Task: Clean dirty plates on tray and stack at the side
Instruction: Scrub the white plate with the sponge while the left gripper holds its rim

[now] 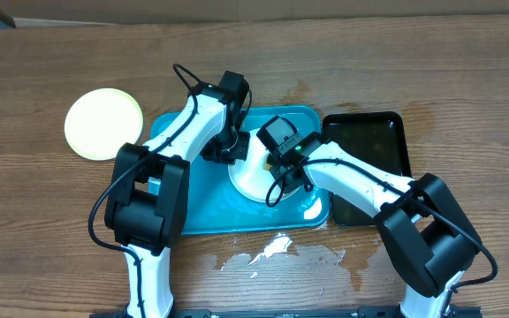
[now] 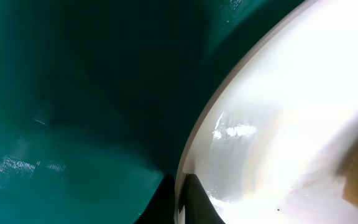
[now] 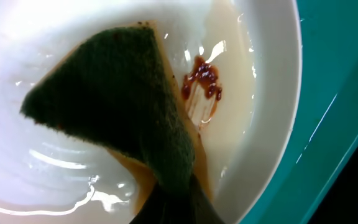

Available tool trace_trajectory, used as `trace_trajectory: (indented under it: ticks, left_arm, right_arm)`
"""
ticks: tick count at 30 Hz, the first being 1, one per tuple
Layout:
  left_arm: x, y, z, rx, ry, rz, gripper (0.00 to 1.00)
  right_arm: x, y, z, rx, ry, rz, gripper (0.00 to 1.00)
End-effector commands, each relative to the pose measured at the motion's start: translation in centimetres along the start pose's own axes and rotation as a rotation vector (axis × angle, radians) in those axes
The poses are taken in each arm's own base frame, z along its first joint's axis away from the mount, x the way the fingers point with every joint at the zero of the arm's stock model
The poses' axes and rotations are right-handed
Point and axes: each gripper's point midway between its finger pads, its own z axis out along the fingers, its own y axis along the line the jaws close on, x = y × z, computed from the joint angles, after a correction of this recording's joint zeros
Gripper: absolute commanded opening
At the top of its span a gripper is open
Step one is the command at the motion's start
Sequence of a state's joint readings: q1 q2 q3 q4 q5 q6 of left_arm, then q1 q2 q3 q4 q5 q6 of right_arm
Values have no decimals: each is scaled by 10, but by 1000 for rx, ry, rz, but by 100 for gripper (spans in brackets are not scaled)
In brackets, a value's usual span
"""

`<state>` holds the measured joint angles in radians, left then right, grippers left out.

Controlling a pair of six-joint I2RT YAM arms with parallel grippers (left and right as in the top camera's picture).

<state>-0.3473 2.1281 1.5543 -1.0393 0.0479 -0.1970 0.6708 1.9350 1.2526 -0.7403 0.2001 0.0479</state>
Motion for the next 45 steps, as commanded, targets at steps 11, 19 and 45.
trace_trajectory:
  ticks: [11,19,45]
  left_arm:
    - [5,6,10,-46,22,50,4]
    - [5,6,10,-46,22,50,4]
    - [4,6,10,-45,19,50,4]
  right_arm:
    - [-14,-19,15,114,-107,32,4]
    - [-20,-40,18,107,-125,97,4]
    - [-59,-27,9,-82,-263,119,4]
